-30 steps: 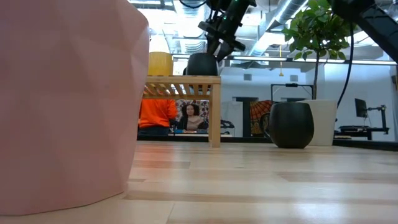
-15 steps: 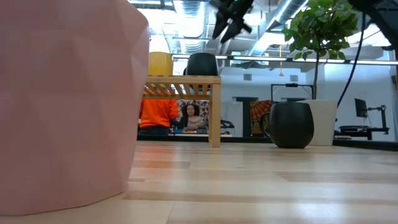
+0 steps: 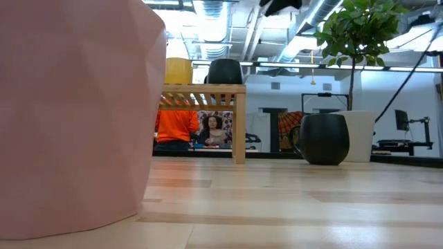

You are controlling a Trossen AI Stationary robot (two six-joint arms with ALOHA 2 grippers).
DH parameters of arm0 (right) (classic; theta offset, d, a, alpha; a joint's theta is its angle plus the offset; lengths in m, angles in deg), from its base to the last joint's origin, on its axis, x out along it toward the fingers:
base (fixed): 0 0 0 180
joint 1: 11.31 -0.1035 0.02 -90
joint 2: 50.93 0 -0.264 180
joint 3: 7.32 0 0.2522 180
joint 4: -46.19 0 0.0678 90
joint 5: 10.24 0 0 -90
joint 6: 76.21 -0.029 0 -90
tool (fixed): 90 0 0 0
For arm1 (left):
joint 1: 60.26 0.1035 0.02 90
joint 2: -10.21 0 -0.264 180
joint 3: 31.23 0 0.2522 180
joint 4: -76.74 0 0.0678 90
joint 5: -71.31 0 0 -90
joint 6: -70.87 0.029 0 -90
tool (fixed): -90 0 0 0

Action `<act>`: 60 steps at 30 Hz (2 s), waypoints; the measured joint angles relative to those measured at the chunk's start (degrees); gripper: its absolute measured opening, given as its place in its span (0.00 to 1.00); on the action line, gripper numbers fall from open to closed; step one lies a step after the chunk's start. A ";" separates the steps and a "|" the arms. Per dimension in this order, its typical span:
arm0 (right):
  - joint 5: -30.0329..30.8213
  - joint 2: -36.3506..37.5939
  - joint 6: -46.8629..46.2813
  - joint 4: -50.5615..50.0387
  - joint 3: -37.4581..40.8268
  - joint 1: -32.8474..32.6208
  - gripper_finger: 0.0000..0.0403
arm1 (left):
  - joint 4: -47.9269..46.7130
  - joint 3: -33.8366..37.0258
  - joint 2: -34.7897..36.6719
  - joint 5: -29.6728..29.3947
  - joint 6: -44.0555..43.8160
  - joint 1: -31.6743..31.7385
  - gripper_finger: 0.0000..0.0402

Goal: Place coffee mugs
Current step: Put the black mug on the shelf

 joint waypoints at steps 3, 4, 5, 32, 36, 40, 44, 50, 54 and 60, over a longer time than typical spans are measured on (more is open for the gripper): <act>0.45 7.56 -3.66 8.03 13.77 -1.43 0.55 | 0.16 0.00 -0.35 1.82 -0.01 -0.17 0.39; 0.49 10.24 -5.27 10.69 18.31 -1.67 0.55 | 0.22 0.00 -0.37 1.92 -0.01 -0.42 0.39; 0.45 12.74 -6.95 13.81 22.81 -1.84 0.55 | 0.56 0.00 -0.37 1.88 0.01 -0.78 0.39; 1.04 25.92 -9.49 44.56 45.36 -8.77 0.55 | 19.81 15.02 0.11 -6.38 2.55 -11.58 0.39; 0.78 25.91 -9.49 44.39 45.36 -8.77 0.55 | 19.83 15.02 0.11 -6.40 3.36 -11.56 0.39; 0.38 25.94 -10.07 43.18 45.36 -8.72 0.55 | 20.13 15.02 0.11 -6.40 2.27 -11.56 0.39; 0.02 25.14 -11.54 24.49 41.28 -7.78 0.55 | 20.94 14.99 0.98 -6.47 0.71 -11.56 0.39; -0.30 21.46 -9.75 2.42 40.62 -5.69 0.55 | 20.78 14.93 2.91 -7.49 3.00 -11.44 0.39; -2.87 18.31 -4.17 -0.21 45.56 -4.54 0.55 | 20.92 14.92 4.00 -8.03 2.84 -11.13 0.39; -2.80 16.78 1.16 8.01 53.76 -1.13 0.55 | 20.19 14.93 5.11 -8.34 2.50 -11.13 0.39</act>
